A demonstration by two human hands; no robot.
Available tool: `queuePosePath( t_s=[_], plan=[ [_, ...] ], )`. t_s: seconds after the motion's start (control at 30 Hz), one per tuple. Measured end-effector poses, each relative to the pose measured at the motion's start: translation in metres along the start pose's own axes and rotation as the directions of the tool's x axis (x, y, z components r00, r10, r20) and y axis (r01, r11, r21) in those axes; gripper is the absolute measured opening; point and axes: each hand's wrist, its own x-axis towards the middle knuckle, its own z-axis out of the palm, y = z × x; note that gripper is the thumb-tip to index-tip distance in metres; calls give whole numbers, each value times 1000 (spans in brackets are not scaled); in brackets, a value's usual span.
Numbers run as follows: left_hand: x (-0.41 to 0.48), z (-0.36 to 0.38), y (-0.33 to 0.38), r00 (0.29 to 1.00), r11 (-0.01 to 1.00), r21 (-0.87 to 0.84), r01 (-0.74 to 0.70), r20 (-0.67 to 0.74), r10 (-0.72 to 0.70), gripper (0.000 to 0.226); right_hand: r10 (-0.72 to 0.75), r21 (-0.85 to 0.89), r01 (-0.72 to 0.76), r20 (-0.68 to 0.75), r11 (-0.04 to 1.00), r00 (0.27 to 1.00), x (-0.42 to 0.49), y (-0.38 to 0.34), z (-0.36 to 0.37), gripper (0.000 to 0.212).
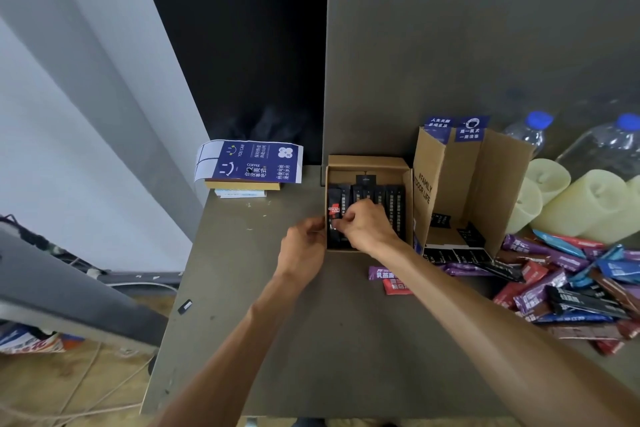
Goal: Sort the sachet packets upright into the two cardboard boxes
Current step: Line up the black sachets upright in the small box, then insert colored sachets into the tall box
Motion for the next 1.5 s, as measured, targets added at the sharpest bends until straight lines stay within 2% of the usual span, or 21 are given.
queuePosePath(
  t_s=[0.17,0.3,0.43,0.8,0.9,1.03,1.13,1.33,1.43,1.5],
  plan=[
    [-10,-2,-7,998,1000,23,14,-65,-13,37,-16,31,16,-14,999,1000,-10,1,-8,26],
    [-22,-7,-2,989,998,62,-28,-143,36,29,-53,82,56,-34,995,998,-32,6,-21,29],
    [-44,3,7,980,988,108,-109,-153,125,21,-92,114,98,-60,989,994,-63,26,-45,24],
    [-94,118,39,970,955,226,-193,-100,220,18,-50,142,58,-57,988,997,-136,157,-129,21],
    [-99,148,38,961,904,359,-231,-60,269,19,-47,137,52,-40,989,998,-145,181,-141,18],
    [-102,167,27,923,769,555,-318,-5,385,41,-38,156,41,-26,987,999,-154,198,-143,16],
    [-102,173,26,934,724,621,-300,36,356,49,-39,140,43,-29,989,999,-158,201,-136,17],
    [-96,169,18,908,632,699,-335,60,416,46,-15,108,16,-13,994,1000,-152,196,-126,11],
    [-99,164,10,876,610,701,-369,44,480,31,-21,99,23,-29,995,999,-148,192,-124,7],
    [-103,159,8,868,642,665,-382,19,497,21,-30,100,34,-37,994,999,-148,191,-123,6]
  ],
)
